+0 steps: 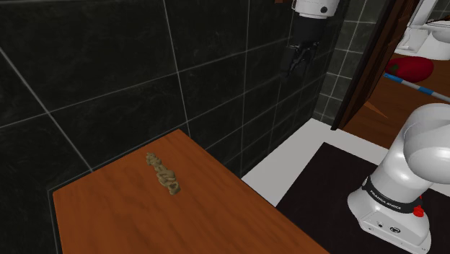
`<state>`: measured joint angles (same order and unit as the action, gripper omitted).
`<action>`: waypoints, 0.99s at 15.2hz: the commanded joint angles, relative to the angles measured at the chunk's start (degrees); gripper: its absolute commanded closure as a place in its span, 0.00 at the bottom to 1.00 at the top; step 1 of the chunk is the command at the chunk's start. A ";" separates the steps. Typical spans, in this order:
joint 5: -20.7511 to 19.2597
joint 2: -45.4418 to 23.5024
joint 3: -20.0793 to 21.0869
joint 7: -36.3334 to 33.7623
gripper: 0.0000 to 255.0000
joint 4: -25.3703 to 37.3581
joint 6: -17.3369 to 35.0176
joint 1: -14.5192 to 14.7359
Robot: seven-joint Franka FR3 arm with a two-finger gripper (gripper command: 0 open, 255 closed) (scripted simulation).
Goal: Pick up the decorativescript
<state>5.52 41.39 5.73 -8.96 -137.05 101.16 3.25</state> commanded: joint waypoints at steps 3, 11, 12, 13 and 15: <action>1.82 -4.02 5.40 -5.64 0.00 0.94 4.02 1.39; 1.92 -15.19 15.85 -17.11 0.00 6.78 10.82 2.48; 1.51 -16.86 17.16 -18.66 0.00 7.83 11.55 2.46; 0.99 -18.59 18.47 -20.26 0.00 8.96 12.24 2.43; -0.44 -22.24 21.07 -23.59 0.00 11.42 13.48 2.31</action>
<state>5.70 20.76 25.43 -30.70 -126.61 113.92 5.53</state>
